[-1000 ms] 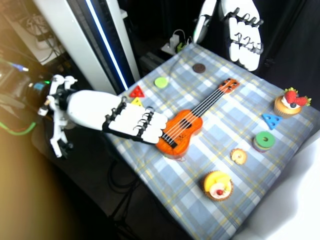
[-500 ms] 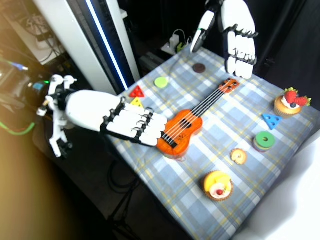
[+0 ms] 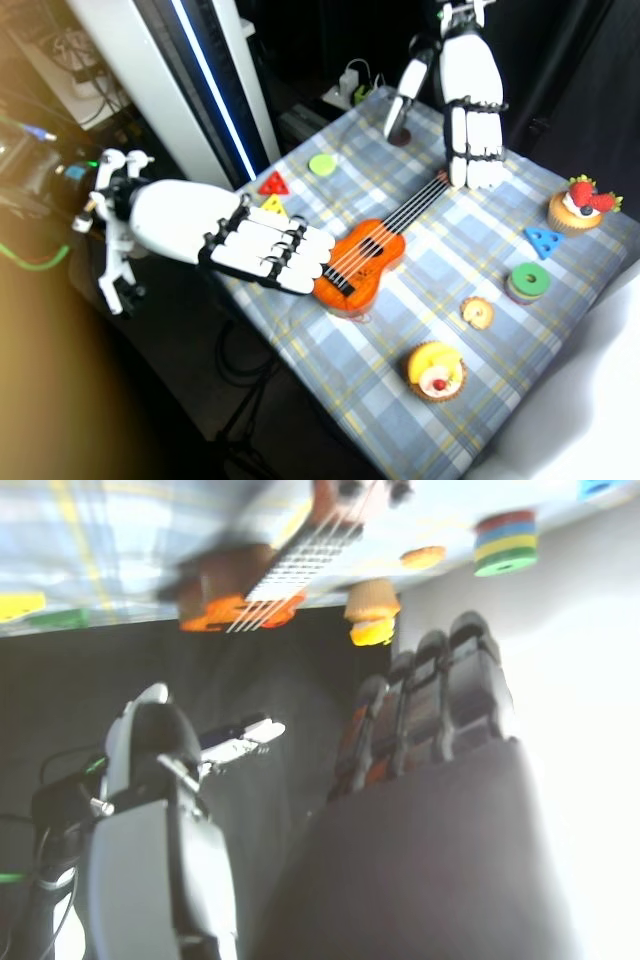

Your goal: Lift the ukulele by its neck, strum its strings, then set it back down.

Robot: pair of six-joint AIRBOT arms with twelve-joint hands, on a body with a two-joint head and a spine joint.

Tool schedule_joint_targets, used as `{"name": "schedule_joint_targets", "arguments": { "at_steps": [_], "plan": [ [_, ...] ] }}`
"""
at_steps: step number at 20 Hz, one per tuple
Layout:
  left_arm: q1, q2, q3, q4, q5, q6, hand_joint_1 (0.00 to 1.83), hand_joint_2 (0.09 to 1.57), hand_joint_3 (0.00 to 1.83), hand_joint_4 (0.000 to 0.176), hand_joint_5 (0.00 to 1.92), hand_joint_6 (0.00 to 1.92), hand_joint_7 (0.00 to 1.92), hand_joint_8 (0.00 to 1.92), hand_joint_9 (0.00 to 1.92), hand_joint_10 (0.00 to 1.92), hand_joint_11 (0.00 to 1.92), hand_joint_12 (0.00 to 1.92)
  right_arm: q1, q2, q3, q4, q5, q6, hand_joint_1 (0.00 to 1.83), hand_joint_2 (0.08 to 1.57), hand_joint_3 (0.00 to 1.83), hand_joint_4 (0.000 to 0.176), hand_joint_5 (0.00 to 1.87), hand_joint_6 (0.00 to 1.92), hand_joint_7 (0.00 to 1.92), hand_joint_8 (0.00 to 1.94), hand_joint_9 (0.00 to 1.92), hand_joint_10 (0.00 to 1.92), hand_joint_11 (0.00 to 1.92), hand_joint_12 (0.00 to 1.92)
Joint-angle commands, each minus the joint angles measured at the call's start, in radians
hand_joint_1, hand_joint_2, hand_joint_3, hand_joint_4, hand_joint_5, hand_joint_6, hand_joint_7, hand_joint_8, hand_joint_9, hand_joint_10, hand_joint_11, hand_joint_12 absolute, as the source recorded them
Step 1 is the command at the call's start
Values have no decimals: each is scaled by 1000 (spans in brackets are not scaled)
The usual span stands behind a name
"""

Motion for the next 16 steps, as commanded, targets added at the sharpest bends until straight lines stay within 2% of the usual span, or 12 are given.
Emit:
{"name": "schedule_joint_targets", "arguments": {
  "at_steps": [1, 2, 4, 6, 7, 8, 10, 11, 12, 14, 15, 16],
  "plan": [
    [-7, -7, 9, -34, -109, 23, 736, 998, 5, 51, 0, 0, 5, 2, 0, 0, 0, 0, 6, 3, 0, -5, 126, -1, 365, 1277, 3, 0, 0, 0, 0, 0, 0, 0, 0, 0],
    [-5, -11, 11, -55, -109, 48, 736, 998, 5, 51, 0, 0, 5, 2, 0, 0, 0, 0, 6, 3, 0, -5, 126, -1, 365, 1277, 3, 0, 0, 0, 0, 0, 0, 0, 0, 0],
    [6, -28, 19, -144, -112, 152, 770, 1018, 12, 38, 2, 1, 42, 15, 23, 10, 0, 0, 6, 2, 0, -5, 126, -1, 338, 1280, 4, 0, 0, 0, 0, 0, 0, 0, 0, 0],
    [13, -45, 35, -165, -114, 157, 887, 1052, 2, 25, 124, 11, 164, 10, 141, 38, 5, 18, 6, 2, 0, -5, 126, -1, 330, 1277, 1, 0, 0, 0, 0, 0, 0, 0, 0, 0],
    [17, -59, 47, -175, -113, 158, 890, 1082, 8, 33, 129, 7, 174, 6, 150, 35, 0, 3, 5, 2, 0, -5, 126, 0, 349, 1273, 0, 0, 0, 0, 0, 0, 0, 0, 0, 0],
    [22, -71, 56, -186, -113, 165, 912, 1094, 9, 31, 173, 21, 220, 21, 184, 46, 9, 5, 5, 2, 0, -5, 126, 0, 359, 1271, 0, 0, 0, 0, 0, 0, 0, 0, 0, 0],
    [29, -91, 67, -220, -113, 198, 908, 1138, 17, 9, 217, 30, 252, 27, 192, 48, 25, 15, 5, 2, 0, -5, 127, 0, 374, 1266, 0, 0, 0, 0, 0, 0, 0, 0, 0, 0],
    [32, -98, 71, -240, -114, 217, 923, 1174, 0, 0, 290, 24, 317, 24, 215, 115, 4, 379, 5, 2, 0, -5, 127, 0, 367, 1267, 0, 0, 0, 0, 0, 0, 0, 0, 0, 0],
    [35, -105, 77, -270, -117, 241, 955, 1182, 0, 0, 390, 21, 418, 28, 220, 336, 0, 946, 5, 2, 0, -5, 128, 0, 368, 1271, 0, 0, 0, 0, 0, 0, 0, 0, 0, 0],
    [43, -115, 92, -300, -122, 247, 1052, 1189, 0, 0, 589, 43, 650, 132, 172, 1010, 0, 1618, 5, 2, 0, -5, 129, 0, 398, 1288, 7, 0, 0, 0, 0, 0, 0, 0, 0, 0],
    [44, -116, 93, -305, -125, 247, 1126, 1280, 0, 0, 595, 1093, 719, 1268, 163, 1397, 0, 1850, 5, 2, 0, -5, 129, 0, 400, 1283, 4, 0, 0, 0, 0, 0, 0, 0, 0, 0],
    [46, -118, 94, -306, -131, 247, 1126, 1320, 0, 0, 537, 1382, 692, 1579, 185, 1529, 0, 1907, 5, 2, 0, -5, 129, 0, 408, 1283, 3, 0, 0, 0, 0, 0, 0, 0, 0, 0]
  ]
}}
